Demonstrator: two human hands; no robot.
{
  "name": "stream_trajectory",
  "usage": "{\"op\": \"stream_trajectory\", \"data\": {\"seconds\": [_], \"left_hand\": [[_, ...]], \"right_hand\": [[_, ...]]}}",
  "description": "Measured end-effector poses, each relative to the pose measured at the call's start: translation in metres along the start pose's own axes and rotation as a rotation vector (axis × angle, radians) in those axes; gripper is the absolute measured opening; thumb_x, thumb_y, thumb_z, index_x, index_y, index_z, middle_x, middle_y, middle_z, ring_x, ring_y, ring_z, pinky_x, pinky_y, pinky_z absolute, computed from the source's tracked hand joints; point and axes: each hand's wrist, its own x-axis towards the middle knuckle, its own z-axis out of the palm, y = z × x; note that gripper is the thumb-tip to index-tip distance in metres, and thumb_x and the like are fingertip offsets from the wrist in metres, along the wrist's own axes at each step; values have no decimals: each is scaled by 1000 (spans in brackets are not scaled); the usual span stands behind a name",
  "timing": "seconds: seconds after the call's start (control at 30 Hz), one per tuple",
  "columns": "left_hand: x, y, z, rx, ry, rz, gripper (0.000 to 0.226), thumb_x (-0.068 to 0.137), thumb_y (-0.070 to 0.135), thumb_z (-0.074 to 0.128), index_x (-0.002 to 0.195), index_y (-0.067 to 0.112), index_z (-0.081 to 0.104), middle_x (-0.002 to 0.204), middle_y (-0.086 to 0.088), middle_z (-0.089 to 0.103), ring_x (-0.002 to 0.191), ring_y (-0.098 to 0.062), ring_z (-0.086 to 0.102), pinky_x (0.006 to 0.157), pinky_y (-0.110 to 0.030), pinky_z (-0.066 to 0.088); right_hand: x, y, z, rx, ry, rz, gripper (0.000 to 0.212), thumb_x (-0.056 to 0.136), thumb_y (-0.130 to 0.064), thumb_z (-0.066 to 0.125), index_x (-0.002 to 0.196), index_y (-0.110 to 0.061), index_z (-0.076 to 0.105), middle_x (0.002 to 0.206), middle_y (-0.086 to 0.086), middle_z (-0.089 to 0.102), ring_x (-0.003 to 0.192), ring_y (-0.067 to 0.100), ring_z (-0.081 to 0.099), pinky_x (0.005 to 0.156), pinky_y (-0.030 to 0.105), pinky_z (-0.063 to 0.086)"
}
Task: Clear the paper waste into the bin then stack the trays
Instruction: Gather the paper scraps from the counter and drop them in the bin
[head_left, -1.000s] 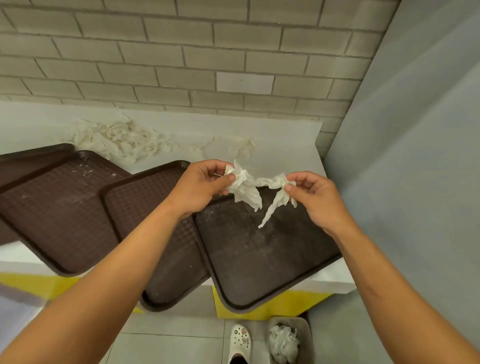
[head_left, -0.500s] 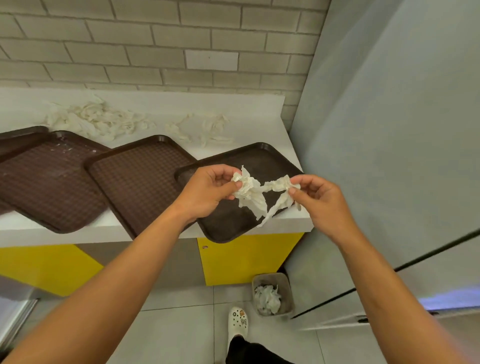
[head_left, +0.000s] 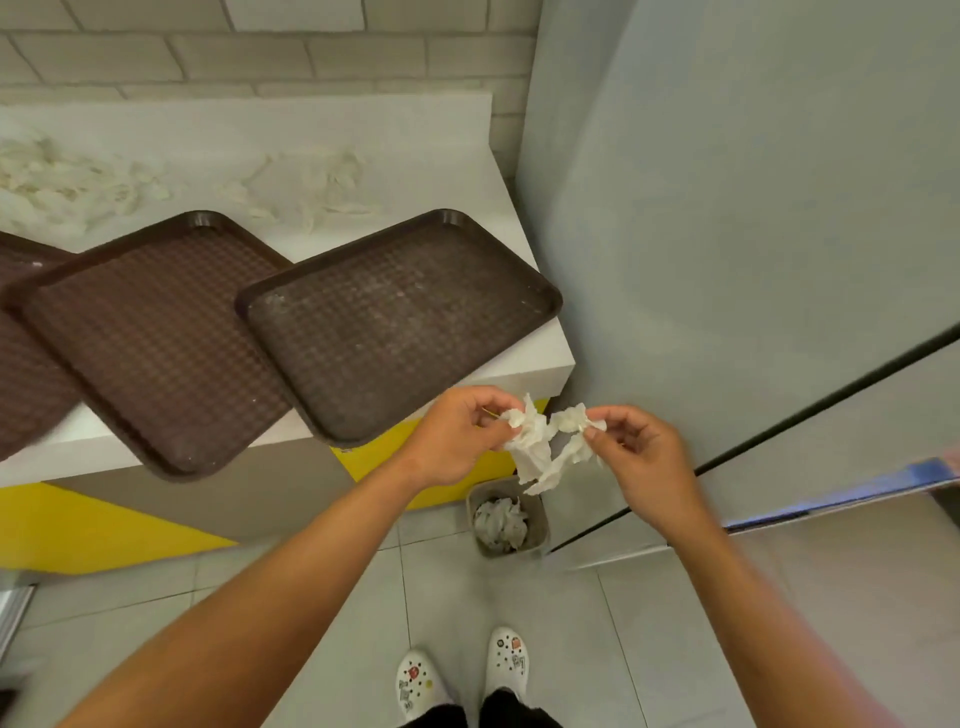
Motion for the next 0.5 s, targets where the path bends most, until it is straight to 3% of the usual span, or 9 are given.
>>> {"op": "stream_trajectory", "data": {"seconds": [0.07, 0.23, 0.37, 0.5], "left_hand": [[10, -26, 15, 28, -3, -40, 16, 90, 1, 70, 98, 14, 72, 87, 6, 70, 73, -8, 58, 65, -19, 52], [29, -94, 41, 61, 45, -129, 15, 89, 3, 71, 94, 17, 73, 88, 7, 71, 70, -3, 61, 65, -18, 51], [48, -167, 55, 86, 71, -202, 19, 88, -1, 71, 95, 16, 72, 90, 3, 69, 72, -10, 60, 63, -17, 51], [68, -247, 66, 135, 87, -248, 19, 87, -9, 69, 98, 6, 71, 87, 6, 65, 64, 7, 58, 61, -11, 47]], "right_hand": [[4, 27, 0, -2, 18, 40, 17, 91, -6, 72, 99, -21, 74, 84, 15, 71, 72, 10, 60, 69, 20, 51], [17, 105, 18, -50, 35, 135, 25, 91, -4, 71, 91, -30, 72, 65, -13, 65, 60, -1, 57, 63, 16, 48], [28, 180, 39, -76, 24, 192, 26, 92, -4, 69, 91, -30, 71, 62, -14, 61, 58, 0, 53, 61, 15, 45], [37, 258, 59, -86, 31, 255, 24, 93, 1, 66, 95, -22, 70, 69, -16, 63, 62, -5, 57, 65, 12, 45]]}}
